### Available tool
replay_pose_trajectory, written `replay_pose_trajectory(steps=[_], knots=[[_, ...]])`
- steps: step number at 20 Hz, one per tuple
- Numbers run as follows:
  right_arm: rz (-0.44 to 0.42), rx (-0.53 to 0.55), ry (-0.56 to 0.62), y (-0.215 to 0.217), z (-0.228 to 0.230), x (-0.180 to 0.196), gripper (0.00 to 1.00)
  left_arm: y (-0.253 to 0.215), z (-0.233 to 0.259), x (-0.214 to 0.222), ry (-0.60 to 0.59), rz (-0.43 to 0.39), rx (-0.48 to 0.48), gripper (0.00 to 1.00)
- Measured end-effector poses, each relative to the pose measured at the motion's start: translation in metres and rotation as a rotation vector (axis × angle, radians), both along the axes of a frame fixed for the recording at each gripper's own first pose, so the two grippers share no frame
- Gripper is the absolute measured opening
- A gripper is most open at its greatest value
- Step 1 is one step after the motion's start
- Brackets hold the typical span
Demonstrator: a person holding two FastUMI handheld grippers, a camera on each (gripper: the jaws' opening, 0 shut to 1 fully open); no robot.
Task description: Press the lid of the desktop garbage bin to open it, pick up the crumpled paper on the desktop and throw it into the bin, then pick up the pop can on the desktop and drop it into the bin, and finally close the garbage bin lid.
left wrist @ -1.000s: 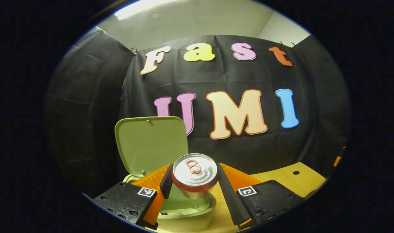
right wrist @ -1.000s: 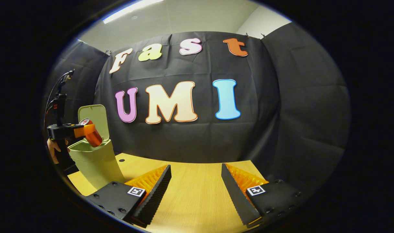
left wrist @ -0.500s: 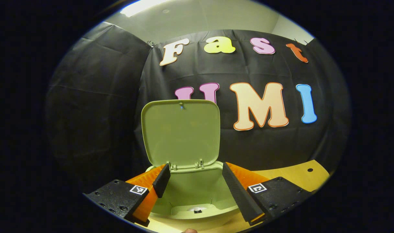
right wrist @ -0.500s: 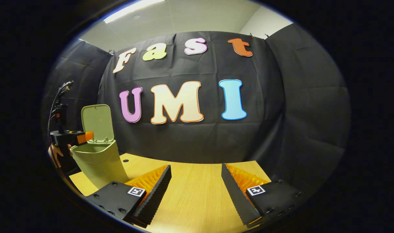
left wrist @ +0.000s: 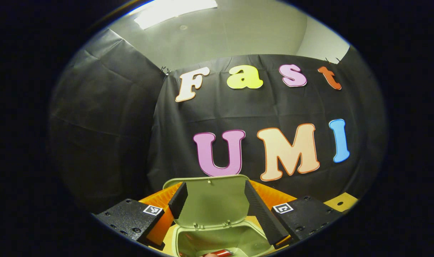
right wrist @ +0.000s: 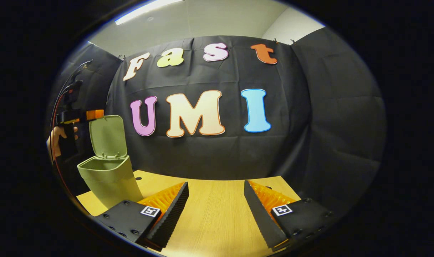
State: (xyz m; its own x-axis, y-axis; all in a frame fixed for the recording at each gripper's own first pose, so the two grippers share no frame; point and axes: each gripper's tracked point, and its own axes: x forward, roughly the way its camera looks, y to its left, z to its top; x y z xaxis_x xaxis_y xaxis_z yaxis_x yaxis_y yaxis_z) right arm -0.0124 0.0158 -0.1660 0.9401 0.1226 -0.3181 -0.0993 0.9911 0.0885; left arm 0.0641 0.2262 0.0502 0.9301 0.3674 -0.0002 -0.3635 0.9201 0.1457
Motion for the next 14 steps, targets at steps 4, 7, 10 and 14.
replay_pose_trajectory(steps=[4, 7, 10, 14], knots=[[-0.061, -0.007, 0.002, 0.002, -0.001, -0.008, 0.98, 0.014, 0.010, 0.024, -0.028, -0.025, -0.028, 0.98], [-0.098, -0.004, 0.010, 0.008, -0.004, -0.014, 0.98, 0.024, 0.011, 0.046, -0.024, -0.047, -0.015, 0.98], [-0.107, -0.019, 0.013, 0.018, -0.005, -0.016, 0.98, 0.028, 0.002, 0.066, 0.000, -0.071, -0.040, 0.96], [-0.093, -0.038, 0.011, 0.027, -0.005, -0.013, 0.98, 0.031, -0.019, 0.074, 0.050, -0.075, -0.090, 0.98]])
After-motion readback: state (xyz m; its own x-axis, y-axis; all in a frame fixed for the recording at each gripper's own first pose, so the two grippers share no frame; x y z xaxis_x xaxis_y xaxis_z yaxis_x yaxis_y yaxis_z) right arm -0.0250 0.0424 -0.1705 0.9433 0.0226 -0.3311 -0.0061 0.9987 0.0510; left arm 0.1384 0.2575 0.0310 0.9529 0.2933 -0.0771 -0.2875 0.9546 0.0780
